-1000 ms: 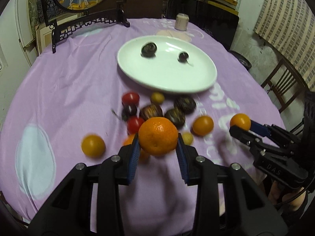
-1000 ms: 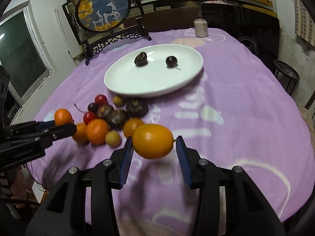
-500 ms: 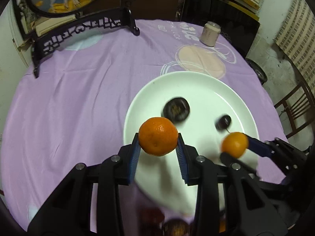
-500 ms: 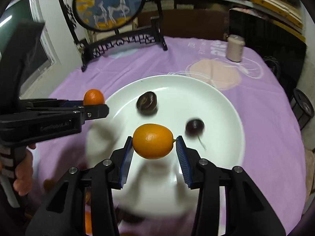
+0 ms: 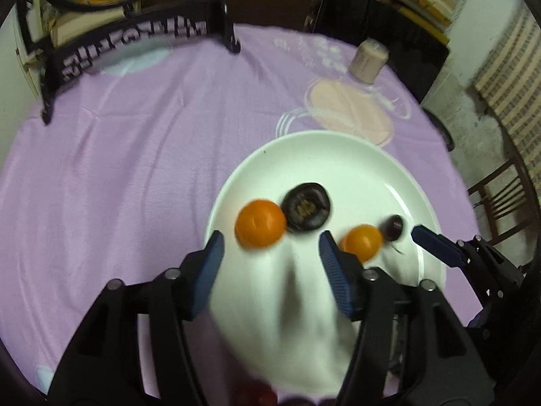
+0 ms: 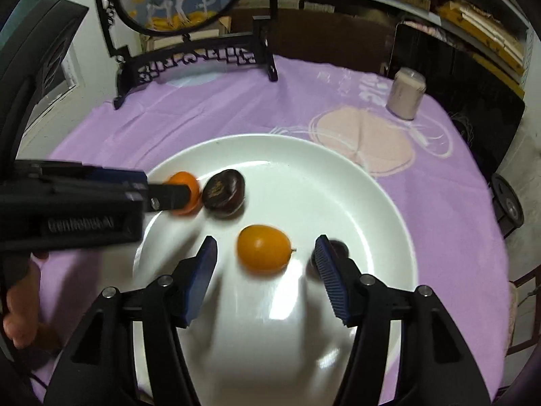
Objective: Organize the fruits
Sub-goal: 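Place the orange on the plate with the left tool while the right tool places the kumquat, then grasp a yellow-orange fruit with the left tool while the right tool grasps a kumquat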
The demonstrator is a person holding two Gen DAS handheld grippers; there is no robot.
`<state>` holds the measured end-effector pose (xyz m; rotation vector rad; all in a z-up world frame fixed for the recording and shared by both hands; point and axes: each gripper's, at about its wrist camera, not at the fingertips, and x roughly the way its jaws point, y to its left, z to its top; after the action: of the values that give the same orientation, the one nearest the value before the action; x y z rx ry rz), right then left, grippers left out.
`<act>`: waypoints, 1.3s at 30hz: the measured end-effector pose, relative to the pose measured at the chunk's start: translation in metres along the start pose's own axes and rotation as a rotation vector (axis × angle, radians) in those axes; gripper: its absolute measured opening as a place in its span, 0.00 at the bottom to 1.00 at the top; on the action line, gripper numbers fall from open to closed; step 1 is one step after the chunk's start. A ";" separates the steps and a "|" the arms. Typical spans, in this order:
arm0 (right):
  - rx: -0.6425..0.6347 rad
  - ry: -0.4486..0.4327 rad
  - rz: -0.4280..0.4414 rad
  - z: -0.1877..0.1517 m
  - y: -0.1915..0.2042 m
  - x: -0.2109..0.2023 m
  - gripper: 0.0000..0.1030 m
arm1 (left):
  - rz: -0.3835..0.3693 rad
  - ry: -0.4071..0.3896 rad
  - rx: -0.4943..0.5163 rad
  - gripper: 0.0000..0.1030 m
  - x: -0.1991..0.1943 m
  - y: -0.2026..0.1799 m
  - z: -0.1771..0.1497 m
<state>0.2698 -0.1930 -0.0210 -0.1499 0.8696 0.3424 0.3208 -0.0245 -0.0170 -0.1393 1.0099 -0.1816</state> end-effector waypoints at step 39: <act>0.151 0.043 0.033 -0.148 0.045 -0.050 0.35 | 0.120 -0.113 0.009 0.89 -0.134 0.066 -0.229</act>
<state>0.1176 -0.2024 -0.0764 -0.0026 0.9374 0.3040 0.0617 0.0612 -0.0393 -0.0792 0.9022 -0.0682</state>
